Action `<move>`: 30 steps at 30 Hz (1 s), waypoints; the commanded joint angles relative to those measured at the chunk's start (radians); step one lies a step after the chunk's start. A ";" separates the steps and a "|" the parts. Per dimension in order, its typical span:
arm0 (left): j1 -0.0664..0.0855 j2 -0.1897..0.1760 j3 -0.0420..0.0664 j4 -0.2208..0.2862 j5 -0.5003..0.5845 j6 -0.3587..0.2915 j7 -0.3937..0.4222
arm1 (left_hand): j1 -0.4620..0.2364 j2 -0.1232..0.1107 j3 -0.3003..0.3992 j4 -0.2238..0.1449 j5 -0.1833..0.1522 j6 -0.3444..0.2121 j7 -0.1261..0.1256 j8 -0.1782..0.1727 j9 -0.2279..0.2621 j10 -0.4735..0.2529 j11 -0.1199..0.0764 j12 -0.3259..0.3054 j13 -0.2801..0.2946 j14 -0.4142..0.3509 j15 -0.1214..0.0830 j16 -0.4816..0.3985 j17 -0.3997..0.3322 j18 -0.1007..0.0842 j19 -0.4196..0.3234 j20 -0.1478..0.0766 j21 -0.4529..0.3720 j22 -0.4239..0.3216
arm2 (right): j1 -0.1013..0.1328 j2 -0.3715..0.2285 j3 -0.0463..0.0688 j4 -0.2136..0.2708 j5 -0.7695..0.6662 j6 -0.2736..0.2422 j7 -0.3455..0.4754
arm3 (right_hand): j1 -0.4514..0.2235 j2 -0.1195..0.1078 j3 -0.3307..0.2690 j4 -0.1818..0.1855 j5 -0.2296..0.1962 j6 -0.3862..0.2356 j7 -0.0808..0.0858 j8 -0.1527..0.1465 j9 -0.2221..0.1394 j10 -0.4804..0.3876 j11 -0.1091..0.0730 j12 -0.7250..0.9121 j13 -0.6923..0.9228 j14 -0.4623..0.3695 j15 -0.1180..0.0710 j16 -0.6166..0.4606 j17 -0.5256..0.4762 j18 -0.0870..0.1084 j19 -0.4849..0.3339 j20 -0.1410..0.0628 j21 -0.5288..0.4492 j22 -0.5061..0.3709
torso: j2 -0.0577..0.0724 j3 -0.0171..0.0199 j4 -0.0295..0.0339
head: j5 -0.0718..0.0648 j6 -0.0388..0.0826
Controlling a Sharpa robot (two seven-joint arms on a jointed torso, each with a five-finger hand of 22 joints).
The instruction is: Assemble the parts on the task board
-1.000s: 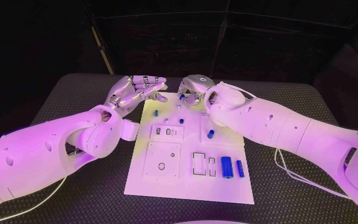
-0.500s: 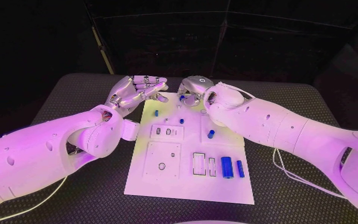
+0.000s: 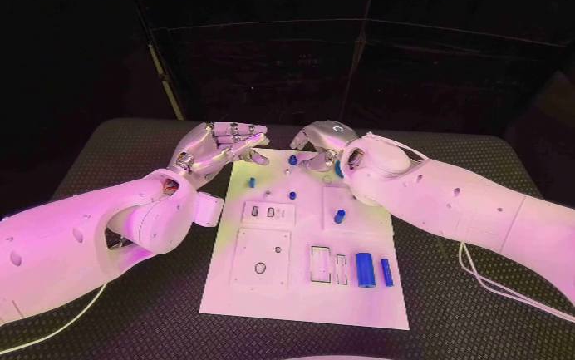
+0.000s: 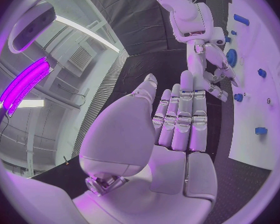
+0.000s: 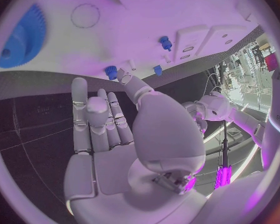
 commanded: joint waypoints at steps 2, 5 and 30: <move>0.002 -0.006 0.001 0.003 -0.003 0.015 0.003 | -0.001 0.006 0.000 -0.004 -0.004 -0.001 0.008 -0.004 -0.001 -0.002 0.005 -0.004 0.000 -0.007 0.001 -0.006 0.002 0.010 -0.007 0.001 -0.007 -0.002 | 0.001 -0.071 0.001 0.081 0.058 -0.073 -0.013 | 0.005 0.002 -0.021 0.013 0.020 0.020 0.001 0.009 0.002 0.033 -0.002 0.024 0.002 0.013 -0.004 0.013 0.012 0.008 0.017 -0.001 0.001 0.010 | -0.001 0.0008 -0.0025 | -0.001 0.003; 0.002 -0.011 0.001 0.004 -0.003 0.016 0.003 | -0.001 0.006 -0.001 -0.004 -0.004 -0.001 0.008 -0.004 -0.001 -0.003 0.005 -0.005 0.000 -0.008 0.001 -0.006 0.002 0.010 -0.007 0.002 -0.007 -0.002 | 0.001 -0.148 0.002 0.151 0.118 -0.079 -0.030 | -0.017 -0.002 -0.044 0.038 0.030 0.032 0.001 0.011 0.002 0.066 -0.005 0.046 0.002 0.022 -0.006 0.027 0.031 0.004 0.036 -0.002 0.010 0.028 | -0.003 0.0005 -0.0052 | -0.007 0.007; 0.001 0.005 0.001 -0.015 -0.003 0.026 0.001 | -0.001 0.007 -0.002 -0.004 -0.004 -0.001 0.008 -0.005 -0.001 -0.003 0.005 -0.006 0.000 -0.008 0.002 -0.007 0.003 0.010 -0.008 0.002 -0.008 -0.002 | 0.000 -0.300 0.007 0.199 0.331 0.078 -0.200 | 0.122 -0.063 -0.410 0.465 0.131 -0.042 -0.023 0.101 0.002 0.375 -0.053 1.079 1.004 0.115 -0.039 0.360 0.613 -0.062 0.283 -0.035 0.216 0.405 | -0.004 0.0046 -0.0136 | -0.034 0.010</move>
